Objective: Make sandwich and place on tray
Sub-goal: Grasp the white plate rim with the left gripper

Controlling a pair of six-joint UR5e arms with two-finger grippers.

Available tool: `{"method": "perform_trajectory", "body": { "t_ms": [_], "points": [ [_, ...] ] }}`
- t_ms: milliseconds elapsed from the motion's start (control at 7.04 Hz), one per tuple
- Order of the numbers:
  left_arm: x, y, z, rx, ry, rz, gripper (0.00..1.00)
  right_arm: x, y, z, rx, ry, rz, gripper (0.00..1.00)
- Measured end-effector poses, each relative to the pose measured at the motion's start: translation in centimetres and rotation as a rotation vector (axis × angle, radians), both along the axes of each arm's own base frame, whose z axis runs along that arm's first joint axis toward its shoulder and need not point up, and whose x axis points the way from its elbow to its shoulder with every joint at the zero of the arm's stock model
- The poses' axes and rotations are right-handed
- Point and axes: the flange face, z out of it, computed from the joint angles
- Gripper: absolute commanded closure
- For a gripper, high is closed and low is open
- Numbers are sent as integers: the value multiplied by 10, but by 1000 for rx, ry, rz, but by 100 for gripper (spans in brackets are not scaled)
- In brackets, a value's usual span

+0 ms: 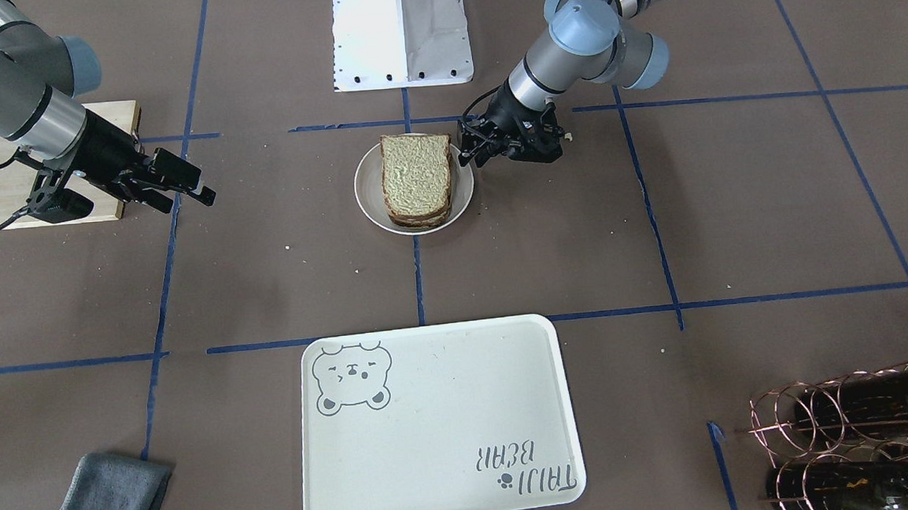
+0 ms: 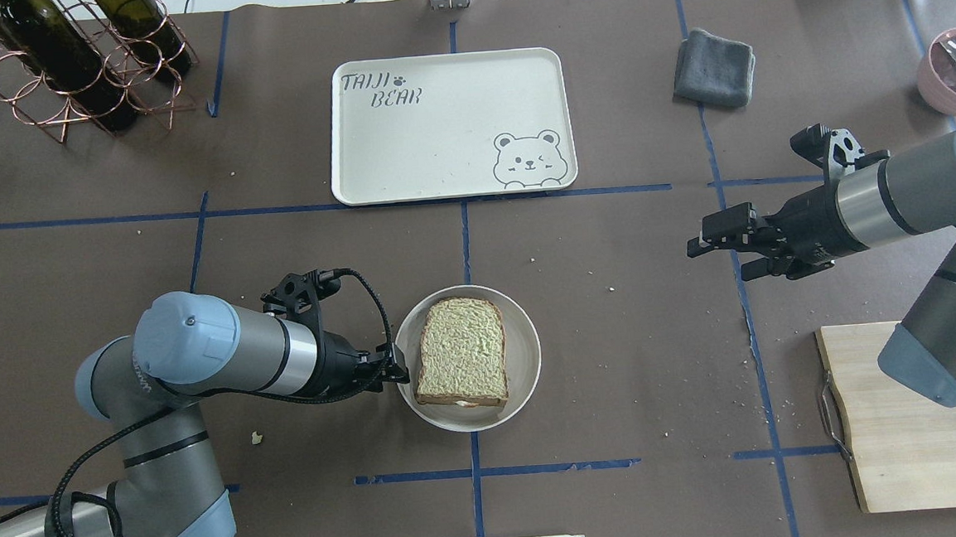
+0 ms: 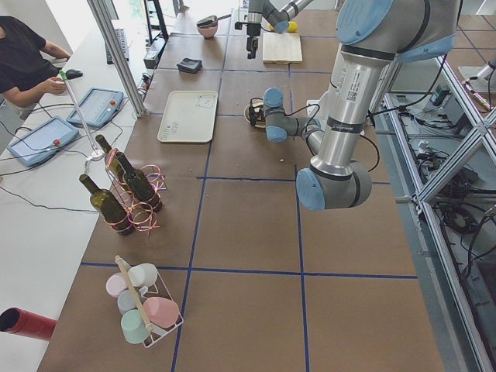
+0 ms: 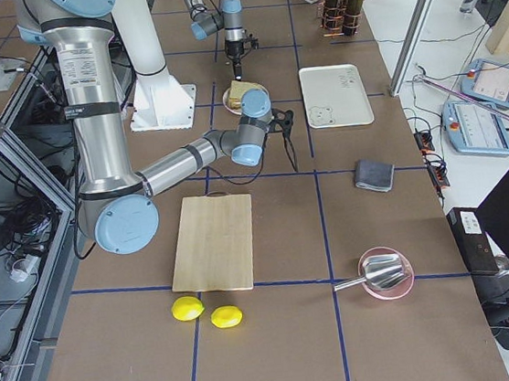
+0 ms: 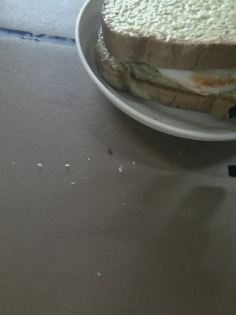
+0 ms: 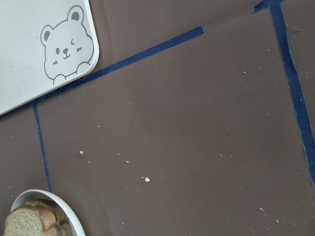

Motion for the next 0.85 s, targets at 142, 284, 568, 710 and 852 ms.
{"method": "perform_trajectory", "body": {
  "t_ms": [142, 284, 568, 710, 852],
  "points": [
    [2, 0, -2, 1, 2, 1, 70, 0, 0, 1, 0, 1, 0, 0],
    [4, -1, -3, 1, 2, 1, 73, 0, 0, 1, 0, 1, -1, 0],
    [10, -3, -2, 2, -3, 3, 74, 0, 1, 2, -2, 2, -1, 0],
    [13, -4, 0, 3, -7, 4, 76, 0, 1, 2, -2, 2, -1, 0],
    [14, -5, 1, 5, -11, 4, 76, 1, 1, 1, -2, 1, -1, 0]
  ]
}}
